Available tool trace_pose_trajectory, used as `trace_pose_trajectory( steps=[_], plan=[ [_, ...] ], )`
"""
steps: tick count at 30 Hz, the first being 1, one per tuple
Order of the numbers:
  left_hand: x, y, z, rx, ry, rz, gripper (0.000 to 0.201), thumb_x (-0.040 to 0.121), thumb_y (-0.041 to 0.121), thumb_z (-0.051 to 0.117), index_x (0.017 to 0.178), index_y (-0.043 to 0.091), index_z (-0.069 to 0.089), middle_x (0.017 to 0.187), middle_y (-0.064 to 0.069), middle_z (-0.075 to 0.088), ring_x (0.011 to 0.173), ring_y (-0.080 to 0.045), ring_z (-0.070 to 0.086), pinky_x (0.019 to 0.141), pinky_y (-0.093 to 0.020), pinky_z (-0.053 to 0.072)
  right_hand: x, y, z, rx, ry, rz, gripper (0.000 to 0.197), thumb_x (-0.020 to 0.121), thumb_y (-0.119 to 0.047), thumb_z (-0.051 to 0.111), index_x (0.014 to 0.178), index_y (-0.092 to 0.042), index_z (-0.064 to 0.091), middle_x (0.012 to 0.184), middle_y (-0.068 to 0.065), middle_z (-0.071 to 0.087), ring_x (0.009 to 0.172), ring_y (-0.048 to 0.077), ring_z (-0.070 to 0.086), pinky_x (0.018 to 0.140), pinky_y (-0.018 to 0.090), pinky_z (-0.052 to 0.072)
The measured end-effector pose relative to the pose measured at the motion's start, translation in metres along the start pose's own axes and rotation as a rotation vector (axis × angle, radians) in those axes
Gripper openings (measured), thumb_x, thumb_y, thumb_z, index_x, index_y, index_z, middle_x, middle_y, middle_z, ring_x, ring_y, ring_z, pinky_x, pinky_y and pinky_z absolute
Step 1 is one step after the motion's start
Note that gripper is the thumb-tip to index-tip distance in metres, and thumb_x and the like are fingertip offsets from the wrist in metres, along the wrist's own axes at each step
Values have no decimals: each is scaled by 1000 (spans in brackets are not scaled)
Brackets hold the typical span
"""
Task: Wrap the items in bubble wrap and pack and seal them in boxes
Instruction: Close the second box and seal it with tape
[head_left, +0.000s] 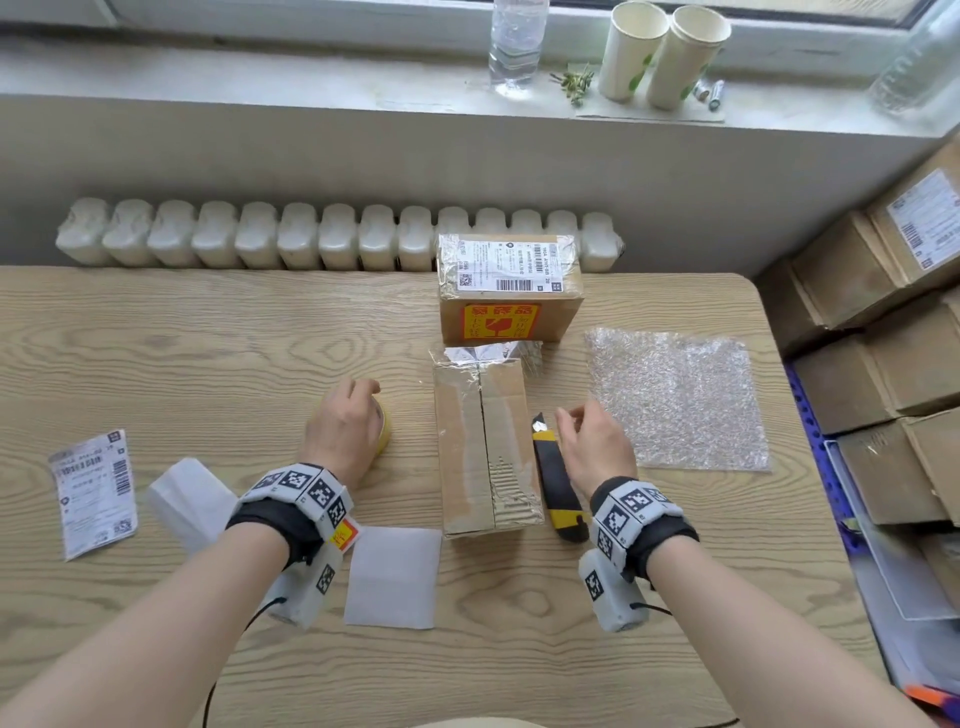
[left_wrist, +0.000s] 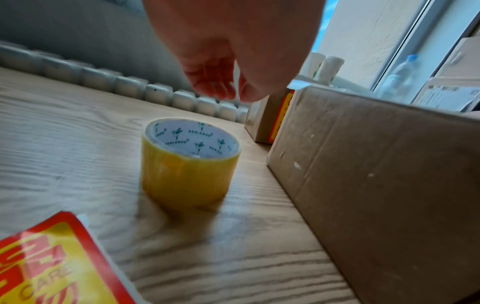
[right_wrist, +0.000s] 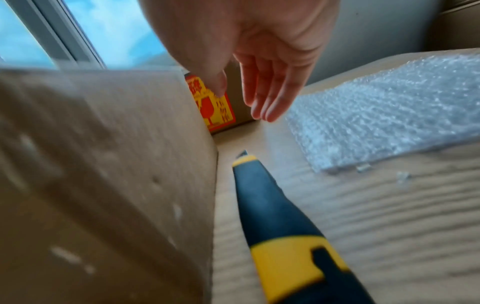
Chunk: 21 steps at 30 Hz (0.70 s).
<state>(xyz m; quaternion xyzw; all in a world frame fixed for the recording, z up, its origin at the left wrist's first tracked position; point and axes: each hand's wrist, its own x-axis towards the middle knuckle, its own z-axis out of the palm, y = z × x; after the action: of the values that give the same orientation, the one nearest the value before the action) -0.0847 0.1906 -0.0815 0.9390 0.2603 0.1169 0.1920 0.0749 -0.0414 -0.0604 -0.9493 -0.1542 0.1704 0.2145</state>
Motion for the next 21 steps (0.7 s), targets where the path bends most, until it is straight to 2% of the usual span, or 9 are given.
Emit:
trace_pose_trajectory(
  steps=[2,5,7,9,11,13,17,21],
  plan=[
    [3,6,-6,-15,77,99,17,79,-5,55,94,-4,63,82,-18,60,72,-36,59,65,-40,50,-1,-7,-10,126,79,-107,22,98,-28,45,101,-9,55,98,6,59,89,22,57,71,28,39],
    [3,22,-11,-78,91,203,22,86,3,48,101,-3,63,95,-17,64,88,-31,60,83,-31,44,-5,-23,-17,198,143,-296,25,96,-20,50,115,-7,57,115,7,58,108,20,54,87,22,38],
    [0,37,-13,-145,13,228,34,90,13,41,112,-2,61,112,-17,63,104,-29,59,94,-30,43,-8,-34,-17,190,13,-385,44,96,-24,52,135,-6,45,139,7,47,130,17,40,105,21,28],
    [-2,50,-13,-242,-76,164,36,94,12,44,126,0,55,131,-15,55,122,-26,52,105,-24,34,-10,-42,-13,145,-187,-412,66,96,-33,49,150,-9,19,157,3,19,144,12,14,117,25,12],
    [-3,61,-14,-339,-132,50,40,96,7,45,136,3,47,144,-9,44,134,-19,39,106,-12,20,-9,-47,-11,95,-320,-380,79,96,-38,48,151,-11,-2,160,2,-6,146,11,-6,119,27,1],
    [-3,70,-14,-408,-200,-65,45,98,8,43,143,7,38,151,-4,33,140,-13,29,106,-9,14,-8,-52,-9,87,-400,-320,85,96,-37,49,149,-8,-11,158,4,-16,145,13,-13,118,27,-4],
    [0,80,-12,-488,-280,-209,52,98,12,43,148,10,26,154,-2,26,141,-12,24,110,-16,16,-3,-57,-6,204,-494,-220,89,96,-34,51,148,-7,-16,157,5,-19,145,12,-14,117,26,-4],
    [2,78,-6,-519,-259,-250,60,95,14,51,149,14,24,151,0,33,138,-13,33,110,-21,25,-3,-59,-6,270,-553,-182,94,94,-29,55,147,-8,-19,158,3,-19,145,11,-12,113,22,-3]
  ],
)
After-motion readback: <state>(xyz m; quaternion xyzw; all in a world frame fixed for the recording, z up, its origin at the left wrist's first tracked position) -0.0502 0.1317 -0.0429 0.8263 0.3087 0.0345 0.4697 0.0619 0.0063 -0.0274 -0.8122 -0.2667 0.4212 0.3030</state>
